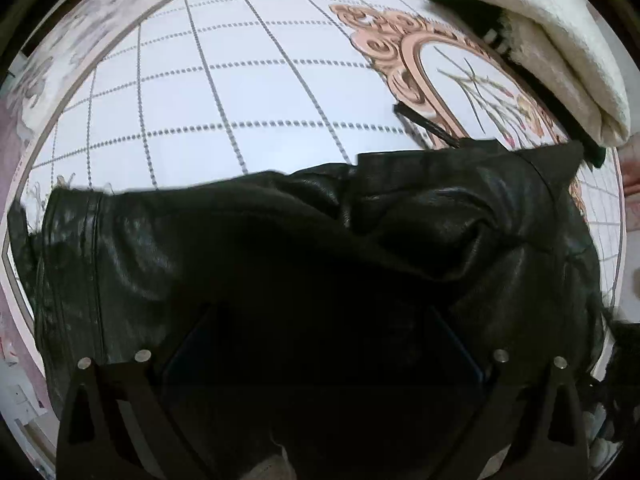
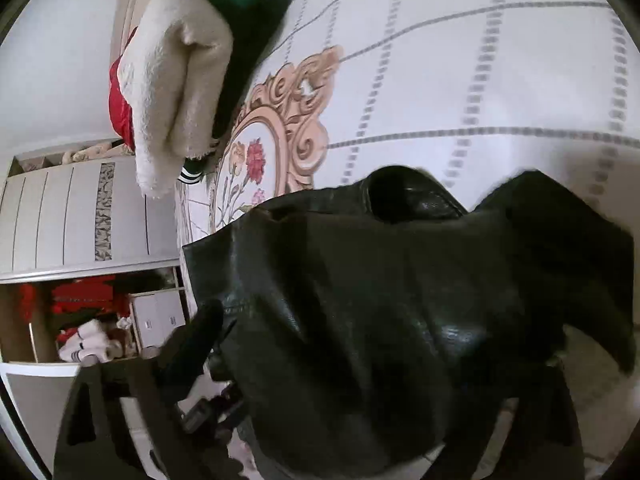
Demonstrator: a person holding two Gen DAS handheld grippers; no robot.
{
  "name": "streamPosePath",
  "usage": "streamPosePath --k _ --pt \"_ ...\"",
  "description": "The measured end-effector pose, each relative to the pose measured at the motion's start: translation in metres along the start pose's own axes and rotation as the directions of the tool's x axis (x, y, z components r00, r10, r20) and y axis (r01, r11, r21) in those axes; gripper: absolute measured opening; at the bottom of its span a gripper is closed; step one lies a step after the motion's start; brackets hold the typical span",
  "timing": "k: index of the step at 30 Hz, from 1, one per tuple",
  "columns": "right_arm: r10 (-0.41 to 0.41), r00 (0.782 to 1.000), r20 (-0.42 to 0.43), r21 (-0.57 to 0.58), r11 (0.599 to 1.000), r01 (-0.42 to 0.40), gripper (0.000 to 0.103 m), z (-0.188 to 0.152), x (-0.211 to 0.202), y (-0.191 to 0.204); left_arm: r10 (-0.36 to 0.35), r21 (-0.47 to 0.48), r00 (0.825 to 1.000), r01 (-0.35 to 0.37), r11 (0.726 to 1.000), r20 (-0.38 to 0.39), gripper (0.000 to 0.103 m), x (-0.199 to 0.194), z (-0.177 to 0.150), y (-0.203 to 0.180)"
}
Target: Fold large clothes
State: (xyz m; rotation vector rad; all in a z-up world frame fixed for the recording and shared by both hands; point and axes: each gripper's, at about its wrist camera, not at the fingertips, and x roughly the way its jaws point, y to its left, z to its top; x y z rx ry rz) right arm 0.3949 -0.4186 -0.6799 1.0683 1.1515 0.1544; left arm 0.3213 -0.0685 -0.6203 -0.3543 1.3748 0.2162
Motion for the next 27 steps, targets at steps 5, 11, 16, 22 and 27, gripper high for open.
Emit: streamPosePath --k 5,11,16,22,27 --pt "0.048 0.996 0.071 0.118 0.991 -0.056 0.018 -0.008 -0.034 0.006 -0.068 0.046 0.997 0.069 0.997 -0.019 0.103 0.008 0.016 -0.006" --pt "0.054 0.998 0.036 0.213 0.975 -0.06 0.047 -0.012 -0.04 -0.039 -0.071 0.167 0.997 0.07 0.983 -0.001 0.103 0.014 0.021 -0.04" --pt "0.267 0.964 -0.01 0.213 0.942 -0.259 0.076 -0.003 -0.017 -0.056 -0.088 0.177 0.996 0.087 0.98 0.003 0.103 0.014 0.022 -0.04" --pt "0.262 0.962 -0.076 0.172 0.954 -0.246 0.085 -0.013 -0.019 -0.046 -0.097 0.182 0.995 0.096 0.979 -0.005 0.103 0.014 0.024 -0.038" --pt "0.226 0.966 -0.129 0.165 0.965 -0.204 0.085 -0.026 -0.013 -0.055 -0.094 0.189 0.996 0.093 0.978 -0.007 0.103 0.01 0.019 -0.037"
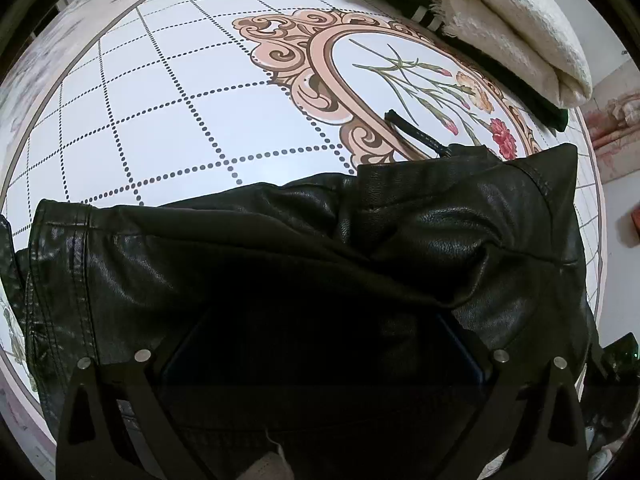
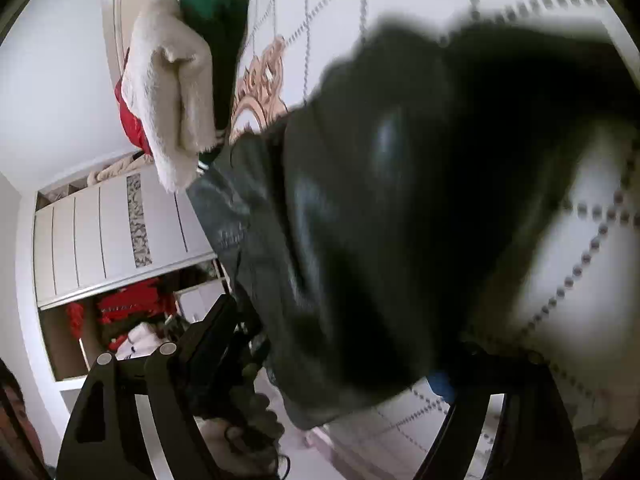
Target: Fold large clothes
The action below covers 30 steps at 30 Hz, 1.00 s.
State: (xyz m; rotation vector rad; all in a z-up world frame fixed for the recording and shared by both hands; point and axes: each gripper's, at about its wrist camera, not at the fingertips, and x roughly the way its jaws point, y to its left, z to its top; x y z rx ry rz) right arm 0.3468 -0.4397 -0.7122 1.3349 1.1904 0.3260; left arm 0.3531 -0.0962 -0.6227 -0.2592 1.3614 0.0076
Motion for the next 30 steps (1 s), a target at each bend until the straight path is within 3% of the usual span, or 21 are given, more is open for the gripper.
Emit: streamPosePath --k 5,8,10,11,17,21,26,30 --pt "0.017 0.999 0.038 -0.013 1.0 -0.016 0.092 0.012 0.02 0.013 -0.001 -0.002 1.0 0.002 1.0 0.007 0.103 0.001 0.001 0.0" --pt "0.014 0.996 0.083 -0.028 1.0 -0.012 0.091 0.018 0.031 0.023 0.002 -0.009 1.0 -0.001 1.0 0.018 0.103 0.001 0.001 0.001" --pt "-0.065 0.991 0.115 -0.034 0.997 0.069 0.061 0.018 0.035 0.029 0.004 -0.011 1.0 -0.004 1.0 0.024 0.103 0.001 0.002 0.002" --pt "-0.098 0.988 0.121 -0.031 0.994 0.102 0.034 0.018 0.038 0.028 0.006 -0.011 1.0 -0.006 1.0 0.027 0.103 0.001 0.002 0.002" --pt "-0.143 0.971 0.19 -0.039 0.987 0.153 0.027 0.009 0.033 0.054 -0.002 0.006 1.0 0.002 1.0 0.015 0.103 0.005 0.006 -0.001" --pt "-0.131 0.956 0.261 -0.103 0.981 0.163 0.022 -0.009 0.01 0.097 -0.065 0.017 0.998 0.065 0.998 -0.008 0.103 0.015 0.024 -0.014" --pt "-0.189 0.91 0.369 -0.24 0.926 0.29 0.022 -0.025 -0.006 0.167 -0.129 0.084 0.992 0.129 0.988 -0.013 0.103 0.024 0.042 -0.045" --pt "-0.24 0.878 0.415 -0.348 0.849 0.397 0.022 -0.041 0.0 0.211 -0.172 0.06 0.985 0.173 0.983 -0.018 0.103 0.022 0.053 -0.047"
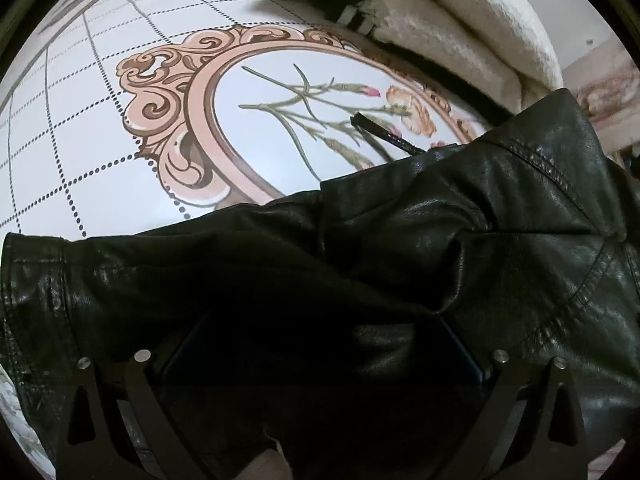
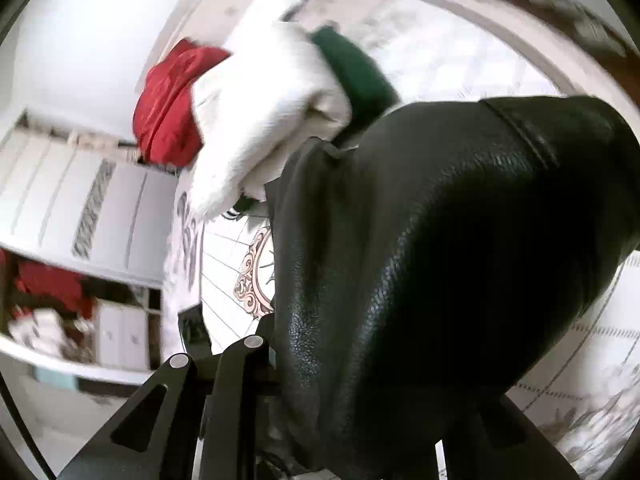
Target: Fold large clothes
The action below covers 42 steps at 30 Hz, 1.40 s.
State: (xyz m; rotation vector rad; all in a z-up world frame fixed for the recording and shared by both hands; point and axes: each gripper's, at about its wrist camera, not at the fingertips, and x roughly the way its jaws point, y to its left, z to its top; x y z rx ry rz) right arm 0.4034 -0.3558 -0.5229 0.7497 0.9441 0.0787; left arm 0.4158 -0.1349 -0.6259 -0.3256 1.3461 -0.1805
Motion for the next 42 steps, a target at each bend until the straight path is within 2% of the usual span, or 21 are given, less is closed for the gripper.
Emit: streamPosePath --k 5,8,9,12,17,19,20,22,23,26,28,29,30,32,33,35,36,38,40,41,42 --pt "-0.095 0.995 0.03 -0.237 0.966 0.1 0.022 -0.016 -0.001 0.062 -0.062 -0.124 0.998 0.063 0.99 0.017 0.103 -0.031 -0.01 0.039" --pt "-0.151 0.987 0.056 -0.396 0.904 0.161 0.022 -0.039 0.004 0.106 -0.052 -0.237 0.994 0.073 0.969 0.093 0.103 -0.082 -0.032 0.089" --pt "-0.173 0.982 0.07 -0.467 0.864 0.186 0.022 -0.052 0.009 0.125 -0.041 -0.277 0.992 0.073 0.958 0.12 0.103 -0.101 -0.041 0.109" --pt "-0.185 0.98 0.073 -0.602 0.775 0.191 0.022 -0.087 0.017 0.164 0.045 -0.379 0.985 0.021 0.925 0.164 0.103 -0.152 -0.075 0.159" --pt "-0.187 0.982 -0.002 -0.819 0.563 0.105 0.022 -0.176 0.055 0.223 0.185 -0.521 0.966 -0.067 0.851 0.179 0.103 -0.223 -0.135 0.236" --pt "-0.21 0.975 -0.076 -0.869 0.493 0.038 0.022 -0.216 0.079 0.233 0.226 -0.549 0.956 -0.09 0.831 0.185 0.103 -0.241 -0.151 0.254" --pt "-0.221 0.969 -0.11 -0.878 0.479 0.009 0.022 -0.23 0.087 0.234 0.25 -0.566 0.95 -0.103 0.818 0.189 0.103 -0.252 -0.161 0.263" --pt "-0.297 0.926 -0.231 -0.892 0.445 -0.08 0.022 -0.27 0.117 0.231 0.27 -0.592 0.942 -0.106 0.799 0.197 0.103 -0.264 -0.173 0.28" --pt "-0.331 0.897 -0.293 -0.877 0.466 -0.114 0.024 -0.281 0.129 0.225 0.276 -0.6 0.941 -0.108 0.792 0.195 0.103 -0.266 -0.176 0.284" --pt "-0.386 0.794 -0.47 -0.809 0.547 -0.213 0.043 -0.297 0.148 0.213 0.287 -0.624 0.937 -0.105 0.774 0.198 0.103 -0.274 -0.186 0.296" --pt "-0.332 0.755 -0.566 -0.742 0.604 -0.292 0.057 -0.29 0.138 0.212 0.281 -0.628 0.936 -0.09 0.773 0.212 0.103 -0.283 -0.189 0.302" --pt "-0.315 0.738 -0.597 -0.718 0.621 -0.316 0.07 -0.286 0.134 0.213 0.276 -0.626 0.936 -0.082 0.776 0.22 0.103 -0.284 -0.187 0.301" --pt "-0.276 0.704 -0.654 -0.665 0.654 -0.361 0.077 -0.279 0.125 0.213 0.272 -0.623 0.936 -0.077 0.778 0.223 0.103 -0.288 -0.185 0.299" --pt "-0.2 0.639 -0.742 -0.558 0.713 -0.424 0.077 -0.265 0.109 0.21 0.25 -0.615 0.938 -0.051 0.787 0.242 0.103 -0.292 -0.18 0.292" --pt "-0.184 0.627 -0.757 -0.529 0.735 -0.424 0.078 -0.258 0.105 0.212 0.239 -0.609 0.938 -0.039 0.792 0.251 0.103 -0.296 -0.179 0.291" --pt "-0.107 0.626 -0.773 -0.43 0.813 -0.392 0.078 -0.232 0.094 0.204 0.212 -0.59 0.938 -0.01 0.808 0.274 0.103 -0.298 -0.171 0.281" --pt "-0.059 0.642 -0.764 -0.369 0.857 -0.36 0.078 -0.214 0.09 0.197 0.208 -0.583 0.938 -0.007 0.813 0.278 0.103 -0.298 -0.167 0.278" --pt "-0.046 0.695 -0.718 -0.341 0.893 -0.293 0.078 -0.199 0.084 0.189 0.194 -0.564 0.939 0.001 0.825 0.285 0.103 -0.29 -0.159 0.268" --pt "-0.077 0.779 -0.622 -0.376 0.902 -0.211 0.077 -0.174 0.085 0.181 0.181 -0.551 0.949 -0.01 0.834 0.257 0.103 -0.272 -0.152 0.259" --pt "-0.115 0.808 -0.578 -0.403 0.901 -0.16 0.065 -0.165 0.094 0.182 0.174 -0.545 0.954 -0.015 0.838 0.242 0.103 -0.258 -0.149 0.255" --pt "-0.141 0.826 -0.546 -0.411 0.904 -0.117 0.043 -0.157 0.102 0.181 0.176 -0.541 0.958 -0.025 0.841 0.228 0.103 -0.245 -0.148 0.251"
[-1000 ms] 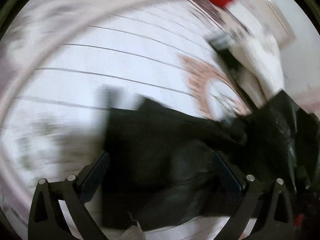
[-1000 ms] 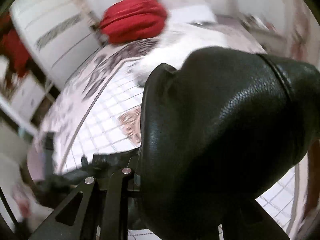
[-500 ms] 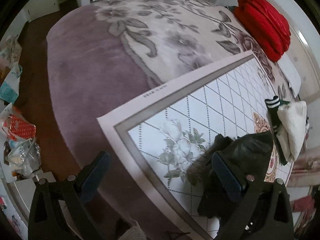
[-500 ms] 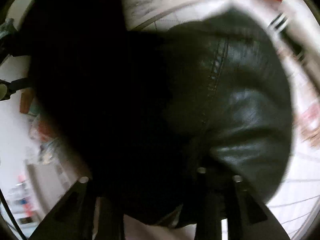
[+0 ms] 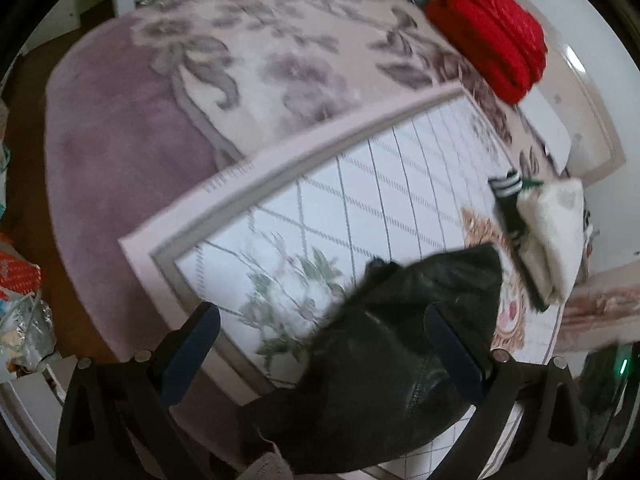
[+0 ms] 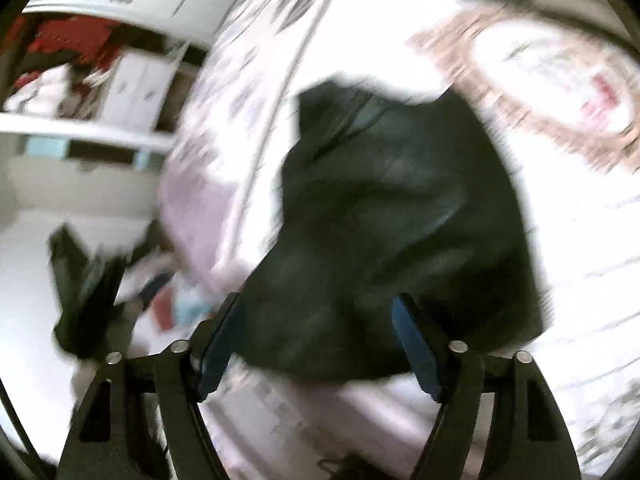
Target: Fold large clothes
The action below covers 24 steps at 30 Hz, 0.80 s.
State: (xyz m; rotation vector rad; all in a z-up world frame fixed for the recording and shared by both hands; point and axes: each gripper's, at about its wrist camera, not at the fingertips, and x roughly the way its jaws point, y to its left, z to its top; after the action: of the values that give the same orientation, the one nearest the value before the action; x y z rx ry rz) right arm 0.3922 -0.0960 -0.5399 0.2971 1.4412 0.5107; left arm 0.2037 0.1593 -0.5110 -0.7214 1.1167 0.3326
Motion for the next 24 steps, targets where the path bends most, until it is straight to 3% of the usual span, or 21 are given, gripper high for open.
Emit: streamPosePath --k 1,3,6,9,11,12,15,16,17,18,20,21,22,24 --pt "-0.014 1.0 0.016 0.02 1.0 0.014 0.034 0.009 0.004 -0.006 0.018 0.006 1.0 -0.018 1.0 -0.018 0.103 0.009 -0.003 -0.003" --pt "-0.045 0.998 0.032 0.045 0.998 0.044 0.033 0.029 0.013 -0.019 0.031 0.012 0.998 -0.03 0.999 -0.056 0.103 0.034 -0.014 -0.008" --pt "-0.096 0.995 -0.034 0.014 0.995 0.096 0.033 0.048 0.05 -0.012 0.049 0.01 0.994 -0.049 0.999 -0.102 0.103 0.059 -0.027 -0.006" --pt "-0.178 0.976 -0.126 -0.042 0.984 0.174 0.033 0.054 0.088 -0.011 0.085 0.011 0.987 -0.084 0.996 -0.135 0.103 0.076 -0.037 -0.001" --pt "-0.186 0.97 -0.156 -0.056 0.982 0.18 0.033 0.06 0.095 -0.008 0.123 0.021 0.98 -0.122 0.992 -0.157 0.103 0.088 -0.043 0.004" --pt "-0.164 0.969 -0.182 -0.065 0.986 0.155 0.039 0.065 0.09 -0.005 0.129 0.02 0.977 -0.127 0.992 -0.168 0.103 0.093 -0.046 0.007" --pt "0.011 0.981 -0.196 0.01 1.0 -0.009 0.053 0.078 0.052 -0.015 0.087 -0.02 0.978 -0.093 0.995 -0.189 0.103 0.094 -0.048 0.01" --pt "0.016 0.991 -0.129 0.031 0.999 -0.012 0.06 0.08 0.027 -0.029 0.086 -0.022 0.979 -0.091 0.996 -0.187 0.103 0.093 -0.048 0.009" --pt "-0.006 0.996 -0.09 0.042 0.999 0.009 0.08 0.085 0.017 -0.039 0.093 -0.015 0.979 -0.097 0.995 -0.183 0.103 0.092 -0.048 0.006" --pt "-0.035 0.998 -0.05 0.06 0.998 0.038 0.093 0.085 0.008 -0.056 0.097 -0.007 0.98 -0.1 0.995 -0.176 0.103 0.091 -0.048 0.004" --pt "-0.055 0.995 -0.085 0.141 0.988 0.067 0.094 0.08 0.02 -0.102 0.1 0.001 0.981 -0.101 0.995 -0.164 0.103 0.09 -0.048 0.002" --pt "-0.021 0.992 -0.127 0.17 0.984 0.043 0.094 0.078 0.033 -0.117 0.099 -0.001 0.982 -0.1 0.995 -0.16 0.103 0.089 -0.047 0.0" --pt "0.119 0.973 -0.198 0.239 0.969 -0.07 0.094 0.069 0.058 -0.14 0.092 -0.004 0.984 -0.094 0.996 -0.154 0.103 0.087 -0.046 -0.001" --pt "0.384 0.899 -0.212 0.363 0.885 -0.292 0.095 0.054 0.086 -0.162 0.088 -0.002 0.986 -0.09 0.996 -0.14 0.103 0.083 -0.045 -0.003"
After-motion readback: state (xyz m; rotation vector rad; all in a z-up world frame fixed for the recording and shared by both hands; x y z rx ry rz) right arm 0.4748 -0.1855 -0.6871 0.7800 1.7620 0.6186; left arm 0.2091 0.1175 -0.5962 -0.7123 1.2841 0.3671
